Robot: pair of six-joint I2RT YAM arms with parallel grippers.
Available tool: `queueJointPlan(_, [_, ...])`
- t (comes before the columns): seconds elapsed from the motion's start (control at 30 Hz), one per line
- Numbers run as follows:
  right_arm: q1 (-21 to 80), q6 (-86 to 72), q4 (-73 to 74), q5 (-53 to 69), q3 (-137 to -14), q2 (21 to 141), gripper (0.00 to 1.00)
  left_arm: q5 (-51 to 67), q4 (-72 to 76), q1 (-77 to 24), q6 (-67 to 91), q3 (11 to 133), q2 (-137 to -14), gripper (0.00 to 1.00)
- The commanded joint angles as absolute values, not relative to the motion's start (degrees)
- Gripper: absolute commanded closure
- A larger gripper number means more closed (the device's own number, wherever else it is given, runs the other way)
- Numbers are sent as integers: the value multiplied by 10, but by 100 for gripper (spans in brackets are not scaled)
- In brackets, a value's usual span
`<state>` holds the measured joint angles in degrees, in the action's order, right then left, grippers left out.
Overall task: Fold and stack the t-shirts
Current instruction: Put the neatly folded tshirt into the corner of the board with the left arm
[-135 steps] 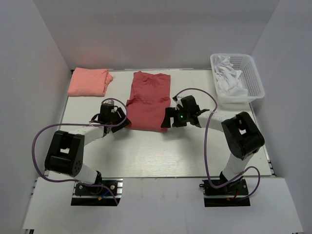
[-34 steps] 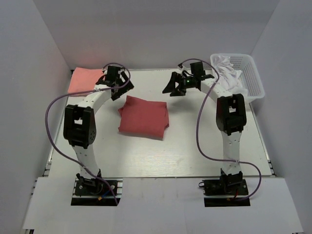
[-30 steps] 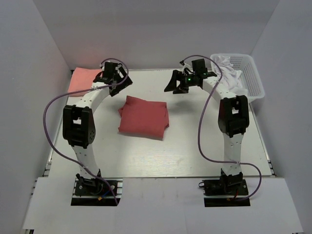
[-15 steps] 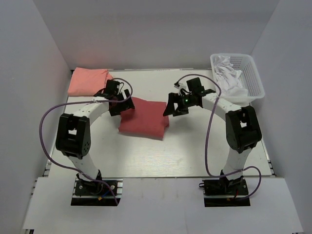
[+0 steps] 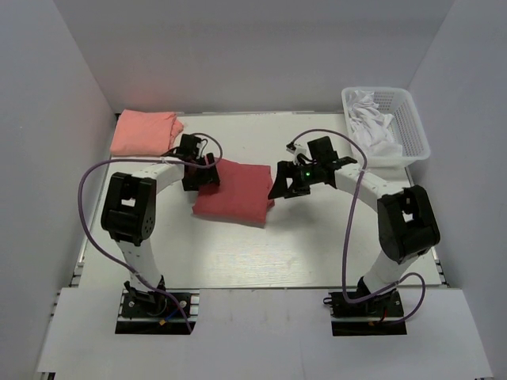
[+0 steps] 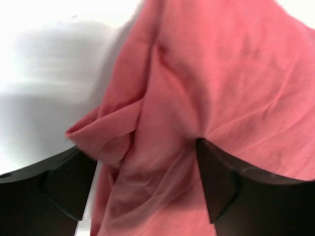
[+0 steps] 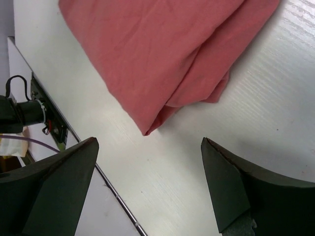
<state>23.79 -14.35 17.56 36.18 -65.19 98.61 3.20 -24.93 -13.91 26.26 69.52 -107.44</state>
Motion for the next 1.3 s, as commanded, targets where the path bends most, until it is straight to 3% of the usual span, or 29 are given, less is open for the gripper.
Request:
queueJointPlan(0.0, [239, -131, 156, 369, -631, 937, 10, 52, -236, -149, 237, 684, -1109, 14])
queueJointPlan(0.07, [236, -131, 156, 363, -626, 934, 10, 68, -218, -156, 232, 676, -1114, 24])
queueJointPlan(0.2, [236, -133, 152, 345, -603, 903, 10, 68, -206, -169, 247, 656, -1133, 65])
queueJointPlan(0.3, [235, -136, 147, 320, -585, 887, 10, 73, -194, -169, 252, 656, -1140, 86])
queueJointPlan(0.33, [235, -138, 145, 316, -581, 885, 10, 73, -194, -169, 252, 661, -1145, 100])
queueJointPlan(0.67, [230, -147, 122, 295, -539, 857, 10, -90, -273, -160, 164, 846, -1090, 100])
queueJointPlan(0.97, [227, -149, 127, 287, -550, 867, 10, -165, -206, -143, -24, 889, -998, 100])
queueJointPlan(1.27, [227, -165, 120, 283, -564, 893, 10, -171, -228, -98, -125, 1062, -1094, 100])
